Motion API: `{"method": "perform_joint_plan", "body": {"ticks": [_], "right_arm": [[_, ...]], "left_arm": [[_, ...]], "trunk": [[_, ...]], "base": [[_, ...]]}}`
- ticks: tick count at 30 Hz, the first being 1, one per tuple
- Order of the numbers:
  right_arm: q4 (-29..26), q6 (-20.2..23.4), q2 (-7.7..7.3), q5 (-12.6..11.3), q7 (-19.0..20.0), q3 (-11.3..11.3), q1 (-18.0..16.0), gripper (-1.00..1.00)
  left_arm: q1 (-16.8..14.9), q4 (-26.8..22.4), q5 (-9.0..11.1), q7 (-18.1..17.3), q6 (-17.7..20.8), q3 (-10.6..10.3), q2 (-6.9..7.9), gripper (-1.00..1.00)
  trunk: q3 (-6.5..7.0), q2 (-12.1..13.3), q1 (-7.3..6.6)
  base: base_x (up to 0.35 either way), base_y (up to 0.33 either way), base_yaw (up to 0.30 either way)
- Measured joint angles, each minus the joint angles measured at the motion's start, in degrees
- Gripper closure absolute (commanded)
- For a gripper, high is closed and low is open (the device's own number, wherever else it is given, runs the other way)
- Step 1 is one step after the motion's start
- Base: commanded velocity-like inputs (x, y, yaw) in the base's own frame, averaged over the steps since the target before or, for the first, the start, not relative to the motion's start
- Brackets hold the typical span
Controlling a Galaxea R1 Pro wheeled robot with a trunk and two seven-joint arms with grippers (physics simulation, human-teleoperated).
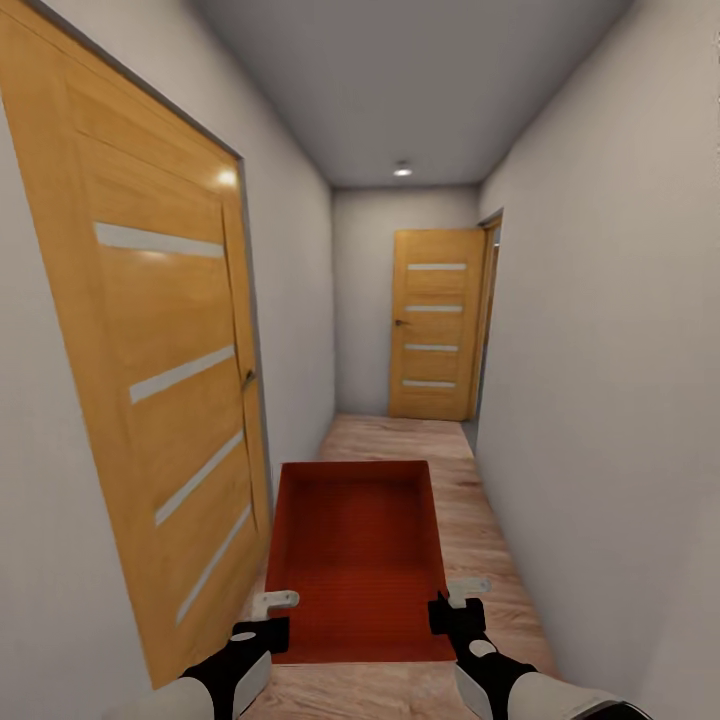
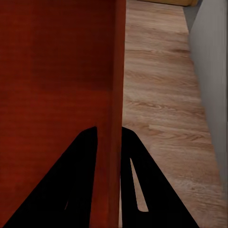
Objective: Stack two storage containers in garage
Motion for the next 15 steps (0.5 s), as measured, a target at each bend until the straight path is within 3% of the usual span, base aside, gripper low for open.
{"method": "perform_joint_plan", "body": {"ticks": [5,15], "right_arm": [[0.0,0.1,-0.04,0.3,0.1,-0.2,0.0,1.00],[0.1,0.3,-0.10,0.9,0.3,-0.9,0.0,1.00]], "left_arm": [[0.0,0.0,0.1,0.0,0.0,0.0,-0.01,1.00],[0.0,0.1,-0.4,-0.2,0.3,0.5,-0.03,1.00]], "trunk": [[0.00,0.0,0.00],[0.00,0.0,0.00]], "base": [[0.310,0.145,-0.192],[0.322,0.017,-0.017]]}}
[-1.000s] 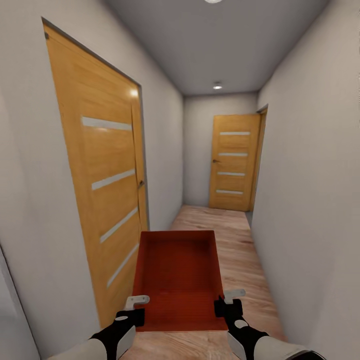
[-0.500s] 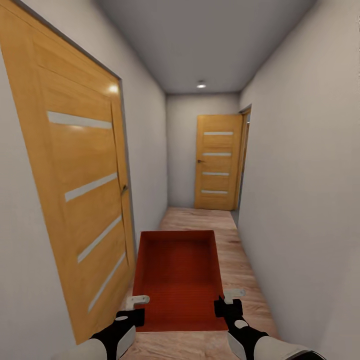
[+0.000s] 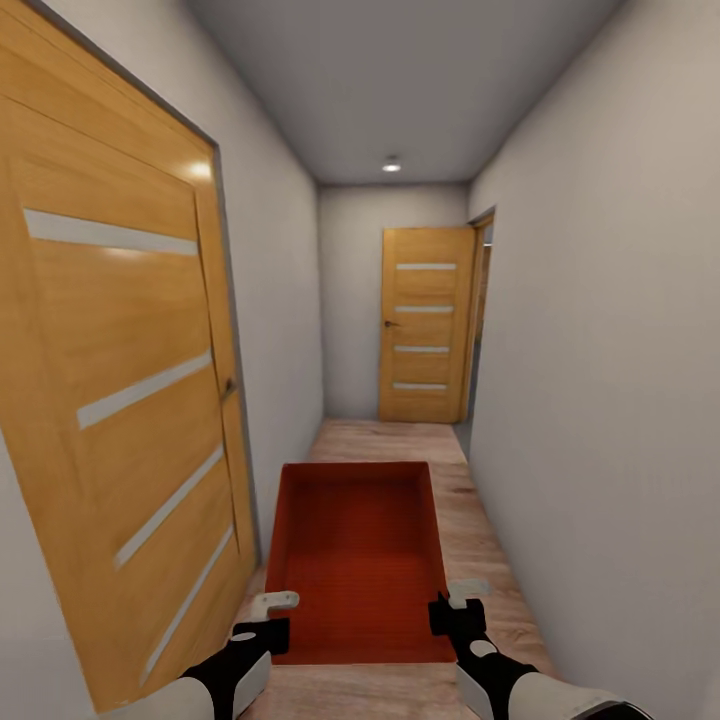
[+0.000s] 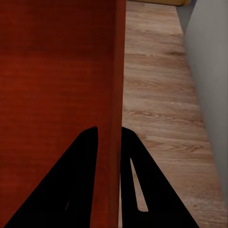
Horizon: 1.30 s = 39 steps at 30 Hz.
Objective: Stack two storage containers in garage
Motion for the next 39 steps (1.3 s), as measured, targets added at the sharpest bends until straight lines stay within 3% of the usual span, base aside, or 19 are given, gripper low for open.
{"method": "perform_joint_plan", "body": {"ticks": [39], "right_arm": [[0.0,-0.1,0.02,-0.6,0.1,0.5,0.0,1.00]], "left_arm": [[0.0,0.0,0.3,0.0,-0.2,-0.2,0.03,1.00]], "trunk": [[0.00,0.0,0.00]], "base": [[0.323,0.000,0.000]]}}
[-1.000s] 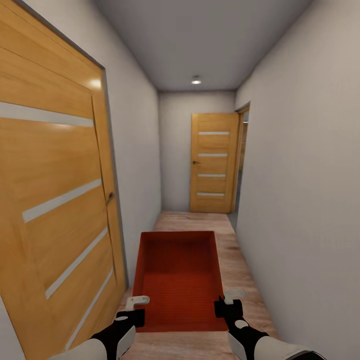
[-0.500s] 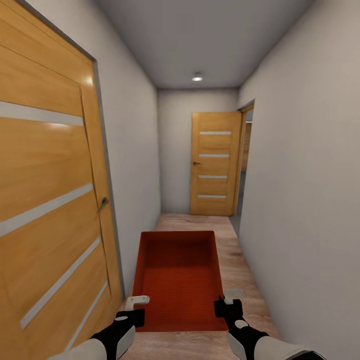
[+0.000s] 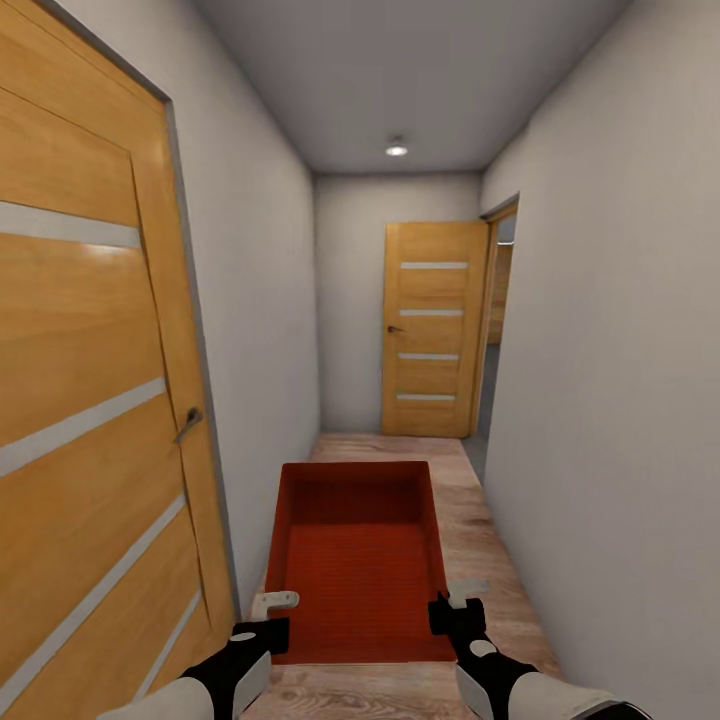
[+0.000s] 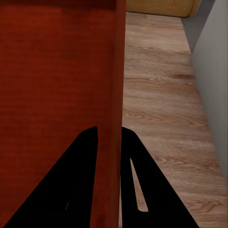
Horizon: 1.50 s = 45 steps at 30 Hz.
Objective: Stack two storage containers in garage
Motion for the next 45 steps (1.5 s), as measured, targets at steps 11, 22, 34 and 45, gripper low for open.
{"method": "perform_joint_plan", "body": {"ticks": [11,22,34,45], "right_arm": [[-0.1,0.1,0.01,0.2,0.0,0.0,0.0,1.00],[-0.1,0.0,0.03,0.2,-0.1,0.0,0.0,1.00],[0.0,0.0,0.02,0.1,0.0,0.1,0.0,1.00],[-0.1,0.0,-0.09,0.2,0.1,-0.1,0.0,1.00]], "left_arm": [[0.0,0.0,0.3,-0.1,-0.1,-0.2,0.05,1.00],[0.0,0.0,0.3,0.0,-0.1,-0.3,0.05,1.00],[0.0,-0.1,0.3,0.0,-0.1,-0.3,0.05,1.00],[0.0,-0.1,0.5,0.3,-0.1,-0.5,-0.08,1.00]], "trunk": [[0.00,0.0,0.00],[0.00,0.0,0.00],[0.00,0.0,0.00],[0.00,0.0,0.00]], "base": [[0.323,0.000,0.000],[0.323,0.000,0.000],[0.323,0.000,0.000],[0.323,0.000,0.000]]}}
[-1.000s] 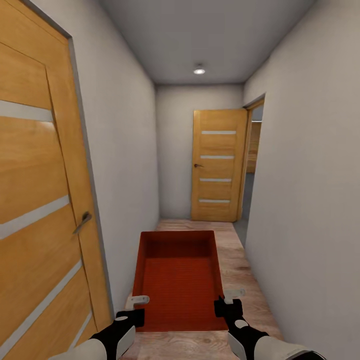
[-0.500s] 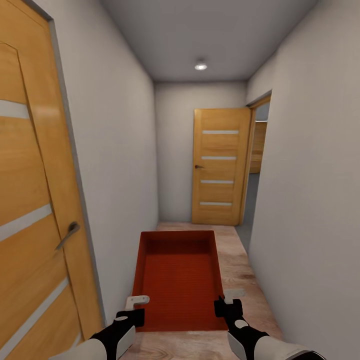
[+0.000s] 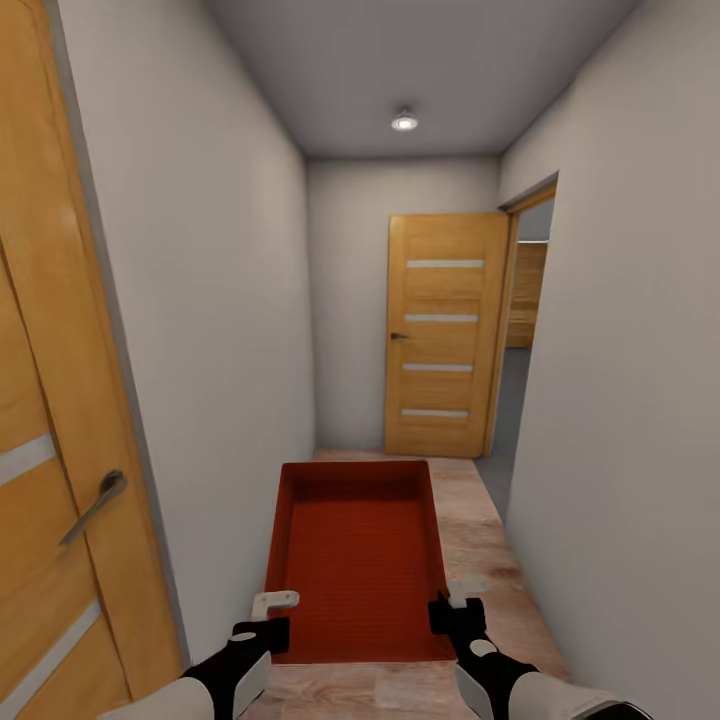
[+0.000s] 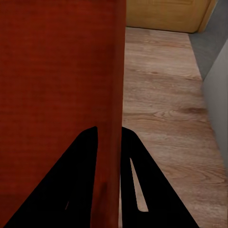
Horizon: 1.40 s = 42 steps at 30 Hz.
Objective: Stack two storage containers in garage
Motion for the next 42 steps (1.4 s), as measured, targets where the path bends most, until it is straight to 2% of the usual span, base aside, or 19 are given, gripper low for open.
{"method": "perform_joint_plan", "body": {"ticks": [10,42], "right_arm": [[0.0,0.0,0.06,0.3,-0.1,-0.2,0.0,1.00],[0.0,0.1,0.10,0.1,-0.1,-0.1,0.0,1.00]], "left_arm": [[0.0,0.0,0.0,-0.2,0.0,0.0,0.08,1.00],[0.0,0.0,0.1,-0.2,0.0,0.0,0.10,1.00]], "trunk": [[0.00,0.0,0.00],[0.00,0.0,0.00]], "base": [[0.323,0.000,-0.123],[0.323,0.000,-0.001]]}}
